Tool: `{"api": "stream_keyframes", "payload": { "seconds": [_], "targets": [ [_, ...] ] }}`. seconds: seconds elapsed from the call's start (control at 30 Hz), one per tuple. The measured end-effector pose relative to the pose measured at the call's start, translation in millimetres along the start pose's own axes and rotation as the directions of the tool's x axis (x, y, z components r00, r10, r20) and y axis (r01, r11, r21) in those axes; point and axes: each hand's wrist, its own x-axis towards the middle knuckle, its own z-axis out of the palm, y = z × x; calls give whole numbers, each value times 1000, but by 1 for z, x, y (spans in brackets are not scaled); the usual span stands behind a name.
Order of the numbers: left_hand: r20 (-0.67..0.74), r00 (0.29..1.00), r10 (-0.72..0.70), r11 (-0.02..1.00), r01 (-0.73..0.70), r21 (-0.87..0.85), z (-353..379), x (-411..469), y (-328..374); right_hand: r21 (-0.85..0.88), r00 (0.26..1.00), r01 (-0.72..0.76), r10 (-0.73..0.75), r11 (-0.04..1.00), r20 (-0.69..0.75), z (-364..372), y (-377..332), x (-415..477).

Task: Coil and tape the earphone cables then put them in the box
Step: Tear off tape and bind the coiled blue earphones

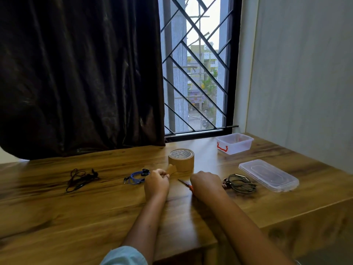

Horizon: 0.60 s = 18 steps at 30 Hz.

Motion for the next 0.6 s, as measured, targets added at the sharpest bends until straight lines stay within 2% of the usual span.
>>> {"api": "stream_keyframes", "payload": {
  "seconds": [0.1, 0.2, 0.27, 0.33, 0.43, 0.5, 0.6],
  "targets": [
    [2, 1000, 8, 1000, -8, -7, 0, 0, 0, -4, 1000, 11, -11, 1000, 21, 3, 0, -2],
    [-4, 1000, 15, 999, -15, -28, 0, 1, 0, 108, 1000, 0, -2, 994, 20, 0, 3, 1],
    [-11, 1000, 29, 999, -29, -34, 0, 1, 0, 206, 996, 20, -39, 978, 85, -6, 9, 7],
    [-13, 999, 47, 998, -47, -30, 0, 1, 1, 362, 975, 9, -89, 932, 204, -11, 17, 18],
    [-19, 997, 69, 997, -70, -20, -2, 0, 2, 635, 952, -132, -81, 761, 295, -19, 29, 33],
    [-23, 997, 74, 997, -75, -10, -1, 1, 2, 695, 932, -195, -91, 692, 352, -22, 36, 39],
    [-24, 996, 83, 997, -82, 9, 0, 1, 2, 658, 888, -251, -101, 710, 448, -27, 38, 41]
  ]
}}
